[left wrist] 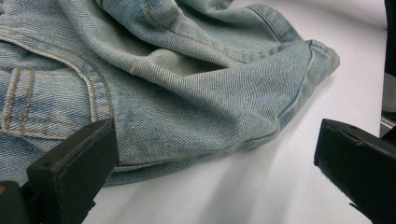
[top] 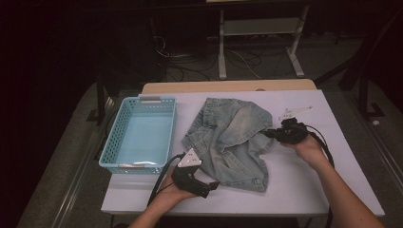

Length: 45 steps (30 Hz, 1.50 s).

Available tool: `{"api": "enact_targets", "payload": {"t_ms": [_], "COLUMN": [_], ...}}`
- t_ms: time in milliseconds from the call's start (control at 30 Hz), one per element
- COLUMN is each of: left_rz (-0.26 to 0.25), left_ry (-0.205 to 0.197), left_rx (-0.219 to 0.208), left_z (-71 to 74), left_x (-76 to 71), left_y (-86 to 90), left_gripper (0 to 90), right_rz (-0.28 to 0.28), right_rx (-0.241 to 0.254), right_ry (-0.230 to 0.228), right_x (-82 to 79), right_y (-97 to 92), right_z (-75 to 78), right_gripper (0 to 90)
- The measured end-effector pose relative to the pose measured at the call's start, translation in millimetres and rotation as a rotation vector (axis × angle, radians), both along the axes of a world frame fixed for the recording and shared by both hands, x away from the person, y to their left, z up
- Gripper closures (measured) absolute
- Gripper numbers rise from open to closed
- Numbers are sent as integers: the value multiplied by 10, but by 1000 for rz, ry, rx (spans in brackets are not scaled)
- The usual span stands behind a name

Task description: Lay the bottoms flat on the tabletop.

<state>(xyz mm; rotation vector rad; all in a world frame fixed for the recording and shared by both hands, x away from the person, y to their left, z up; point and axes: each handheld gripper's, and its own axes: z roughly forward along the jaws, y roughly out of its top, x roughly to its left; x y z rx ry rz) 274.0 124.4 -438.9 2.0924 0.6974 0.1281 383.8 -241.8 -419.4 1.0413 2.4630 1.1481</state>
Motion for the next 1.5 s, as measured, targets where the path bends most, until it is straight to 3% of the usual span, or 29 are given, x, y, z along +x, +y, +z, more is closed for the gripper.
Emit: {"api": "enact_targets", "payload": {"t_ms": [633, 900, 1067, 1133, 1400, 1500], "left_rz": [6, 1, -1, -7, -8, -12], "left_ry": [-1, -2, 14, 12, 12, 13], "left_rx": [-7, -6, -21, -19, -16, -12], "left_z": [12, 13, 6, 6, 0, -7], "left_x": [-6, -16, 6, 3, 4, 4], "left_y": [9, 0, -5, -10, -16, -39], "left_gripper": [0, 0, 0, 0, 0, 0], "right_rz": [106, 175, 224, 246, 278, 273], "right_rx": [-33, -58, -73, -95, -93, -83], "right_ry": [5, 26, 67, 67, 91, 88], "right_x": [-545, -829, -989, -1017, -1015, -1002], "right_y": [21, 76, 129, 181, 278, 285], "right_z": [55, 45, -24, -37, -84, -88], "right_gripper": [868, 868, 868, 869, 867, 803]}}
